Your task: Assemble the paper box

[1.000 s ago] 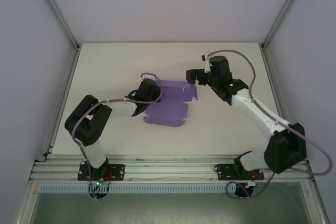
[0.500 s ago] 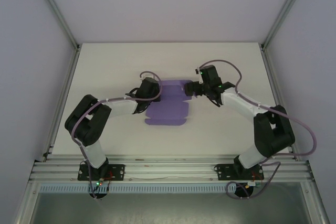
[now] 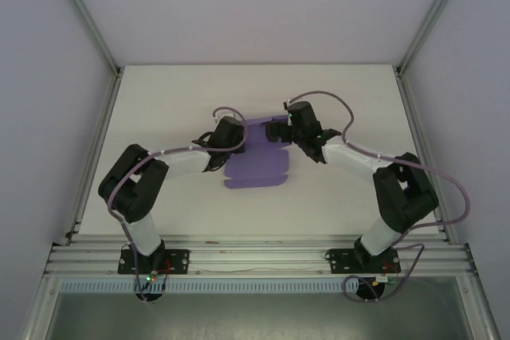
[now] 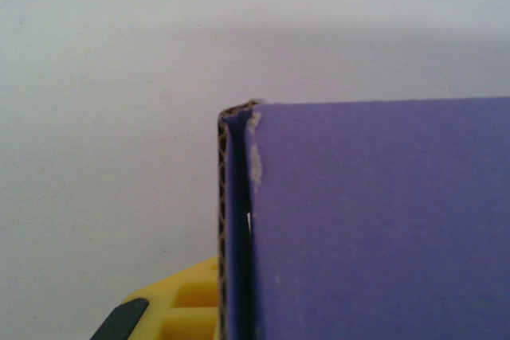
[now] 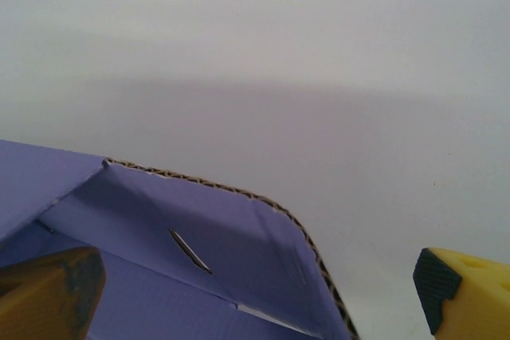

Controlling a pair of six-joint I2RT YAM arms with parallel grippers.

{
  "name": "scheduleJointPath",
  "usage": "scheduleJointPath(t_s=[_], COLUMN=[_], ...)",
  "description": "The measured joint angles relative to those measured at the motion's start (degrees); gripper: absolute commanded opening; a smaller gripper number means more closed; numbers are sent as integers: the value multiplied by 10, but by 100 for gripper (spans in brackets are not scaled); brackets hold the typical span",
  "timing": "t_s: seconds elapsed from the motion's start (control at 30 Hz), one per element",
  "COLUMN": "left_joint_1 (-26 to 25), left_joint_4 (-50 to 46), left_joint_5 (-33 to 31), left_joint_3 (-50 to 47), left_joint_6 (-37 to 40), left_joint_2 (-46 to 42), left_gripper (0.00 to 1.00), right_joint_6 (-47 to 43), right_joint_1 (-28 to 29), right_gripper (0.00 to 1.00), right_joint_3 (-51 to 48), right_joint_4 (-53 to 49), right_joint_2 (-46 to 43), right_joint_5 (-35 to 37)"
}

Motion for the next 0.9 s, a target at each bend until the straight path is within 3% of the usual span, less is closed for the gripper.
scheduleJointPath(t_s=[0.43,0.9], left_joint_1=[-8,-8], left_joint_4=[-43,-74], left_joint_5=[-14,-19], left_joint_3=[13,19], left_joint_6=[-1,1], left_joint_2=[-22,-55], left_gripper=[0,0], right_joint_6=[63,122], right_joint_1=[0,-21], right_gripper=[100,100], right_joint_3=[-115,-142], right_joint_4=[-36,-84], right_joint_2=[-155,-164], right_joint_5=[47,101])
